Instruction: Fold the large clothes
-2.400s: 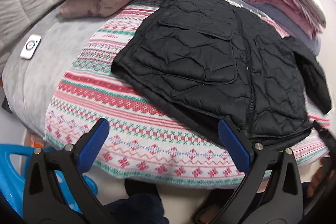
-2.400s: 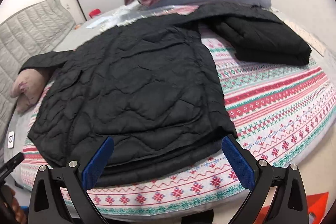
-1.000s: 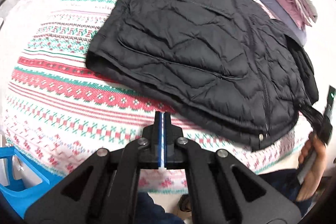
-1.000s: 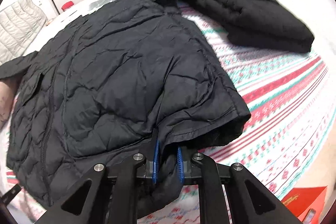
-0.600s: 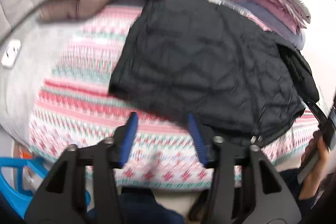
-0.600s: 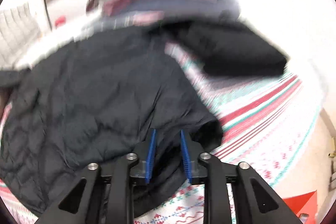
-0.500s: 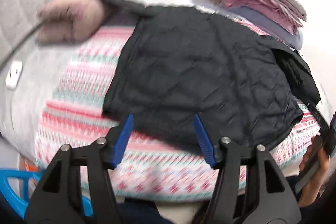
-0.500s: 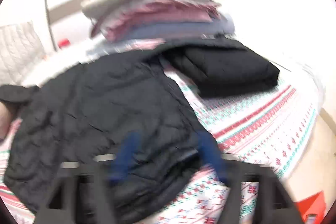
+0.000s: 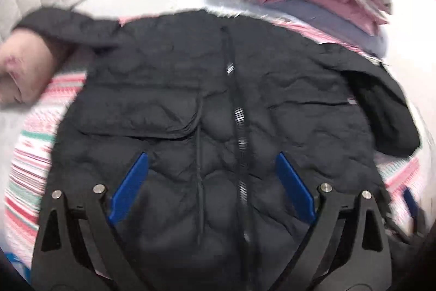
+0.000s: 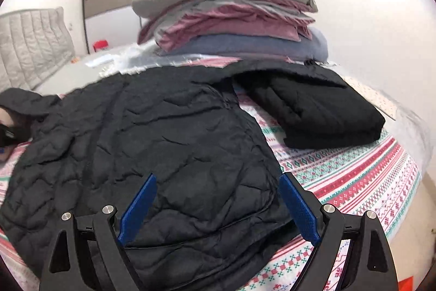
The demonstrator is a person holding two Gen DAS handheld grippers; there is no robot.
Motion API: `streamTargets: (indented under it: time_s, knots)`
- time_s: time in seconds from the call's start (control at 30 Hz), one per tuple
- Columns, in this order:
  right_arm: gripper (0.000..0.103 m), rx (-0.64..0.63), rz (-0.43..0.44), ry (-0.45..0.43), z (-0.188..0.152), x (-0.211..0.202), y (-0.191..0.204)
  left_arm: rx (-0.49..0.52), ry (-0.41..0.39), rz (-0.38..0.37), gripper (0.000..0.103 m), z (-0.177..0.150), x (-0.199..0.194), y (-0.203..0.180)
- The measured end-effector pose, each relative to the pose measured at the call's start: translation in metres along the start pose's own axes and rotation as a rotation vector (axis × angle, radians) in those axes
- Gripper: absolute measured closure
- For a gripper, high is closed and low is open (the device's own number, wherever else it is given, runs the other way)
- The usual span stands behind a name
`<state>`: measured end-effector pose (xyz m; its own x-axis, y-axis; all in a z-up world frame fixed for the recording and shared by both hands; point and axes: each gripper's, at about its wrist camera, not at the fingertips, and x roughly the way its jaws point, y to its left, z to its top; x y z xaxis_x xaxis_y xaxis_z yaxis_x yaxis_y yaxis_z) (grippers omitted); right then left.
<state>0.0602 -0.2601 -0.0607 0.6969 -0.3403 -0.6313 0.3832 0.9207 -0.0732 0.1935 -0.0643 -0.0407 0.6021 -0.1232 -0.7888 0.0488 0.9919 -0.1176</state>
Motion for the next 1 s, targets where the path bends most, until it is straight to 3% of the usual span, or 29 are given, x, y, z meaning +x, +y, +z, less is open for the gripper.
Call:
streamTargets:
  time_s: [0.13,0.2,0.3,0.37,0.5,0.57,0.73,0.9,1.0]
  knots:
    - [0.011,0.055,0.026,0.050,0.001,0.014,-0.015,-0.021,0.132,0.020,0.009,-0.012,0.055,0.009]
    - [0.011,0.106,0.052,0.057,0.005,0.020,-0.027,-0.017,0.072,0.004,0.009,-0.005,0.048,0.010]
    - [0.011,0.159,0.066,0.055,0.024,0.034,-0.042,0.043,-0.061,0.093,0.009,0.004,0.028,0.009]
    - [0.011,0.175,0.038,0.042,0.045,0.045,-0.050,0.055,-0.066,0.118,0.009,0.004,0.027,0.013]
    - [0.011,0.235,0.097,0.032,0.088,0.073,-0.076,0.020,-0.046,0.113,0.009,0.003,0.029,0.024]
    - [0.011,0.274,0.077,0.040,0.109,0.090,-0.091,-0.006,-0.047,0.107,0.009,0.007,0.031,0.031]
    - [0.011,0.559,0.105,0.089,0.164,0.152,-0.163,-0.021,-0.055,0.121,0.009,0.014,0.035,0.038]
    - [0.011,0.656,-0.063,0.145,0.199,0.211,-0.209,-0.070,-0.016,0.092,0.009,0.020,0.045,0.050]
    - [0.011,0.875,0.009,0.165,0.195,0.240,-0.240,-0.077,-0.011,0.097,0.009,0.021,0.048,0.053]
